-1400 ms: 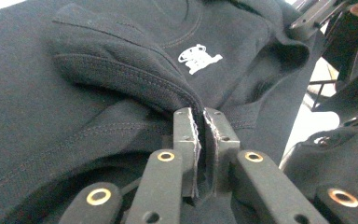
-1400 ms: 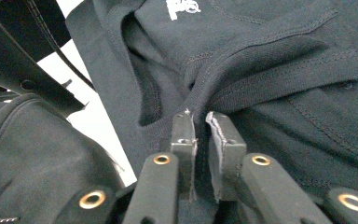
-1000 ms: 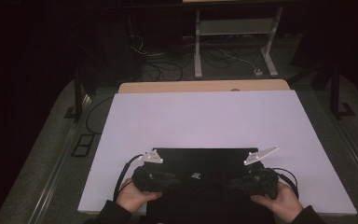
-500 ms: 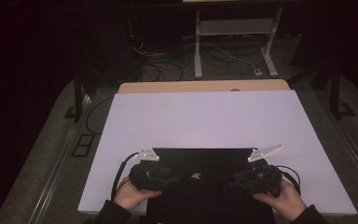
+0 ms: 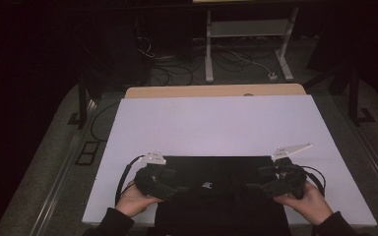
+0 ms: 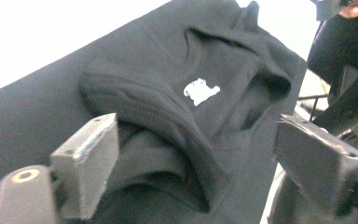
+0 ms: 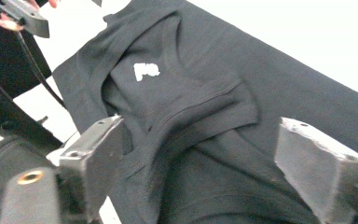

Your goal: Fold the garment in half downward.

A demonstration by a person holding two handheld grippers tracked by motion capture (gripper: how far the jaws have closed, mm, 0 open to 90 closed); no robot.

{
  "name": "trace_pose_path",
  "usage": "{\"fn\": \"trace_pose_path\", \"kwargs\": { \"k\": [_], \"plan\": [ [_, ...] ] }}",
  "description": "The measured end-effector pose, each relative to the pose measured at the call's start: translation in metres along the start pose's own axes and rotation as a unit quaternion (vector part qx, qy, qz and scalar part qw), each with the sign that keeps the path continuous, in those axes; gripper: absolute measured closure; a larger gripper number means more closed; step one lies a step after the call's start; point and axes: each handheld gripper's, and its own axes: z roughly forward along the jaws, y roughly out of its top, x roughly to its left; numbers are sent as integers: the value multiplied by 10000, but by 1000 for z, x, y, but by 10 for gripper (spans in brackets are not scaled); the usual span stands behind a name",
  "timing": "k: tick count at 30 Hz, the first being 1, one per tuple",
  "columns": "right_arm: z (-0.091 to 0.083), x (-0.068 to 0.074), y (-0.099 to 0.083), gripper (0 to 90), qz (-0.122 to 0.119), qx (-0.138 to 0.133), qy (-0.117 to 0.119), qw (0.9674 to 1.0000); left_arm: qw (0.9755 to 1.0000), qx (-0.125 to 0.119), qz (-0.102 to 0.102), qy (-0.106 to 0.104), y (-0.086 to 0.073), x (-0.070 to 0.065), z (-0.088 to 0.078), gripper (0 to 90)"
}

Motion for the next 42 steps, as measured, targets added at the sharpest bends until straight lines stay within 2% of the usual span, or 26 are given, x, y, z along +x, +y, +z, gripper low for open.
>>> {"fn": "trace_pose_path", "kwargs": {
  "k": [2,3,5,11,18,25,29,42],
  "plan": [
    [-5,-4,3,117,53,-65,-22,10000,9998,-18,-43,-186,3,4,-1,37],
    [-7,-6,4,80,88,-49,6,9999,9998,-12,-29,-208,5,5,-2,0],
    [-10,-11,6,0,136,-10,48,9999,9999,-41,75,-123,9,6,-3,0],
    [-17,-19,11,0,197,-66,61,9998,9999,-43,129,9,18,11,-7,0],
    [-24,-25,18,0,83,-53,21,9999,9994,-21,261,245,22,16,-13,0],
    [-28,-31,25,0,17,-77,-74,9999,9989,-3,265,382,23,24,-17,0],
    [-30,-35,27,0,1,-135,-67,9999,9987,-14,186,477,23,29,-18,0],
    [-34,-51,30,0,20,-257,-151,9996,9981,-19,252,569,31,41,-20,0]
  ]
}}
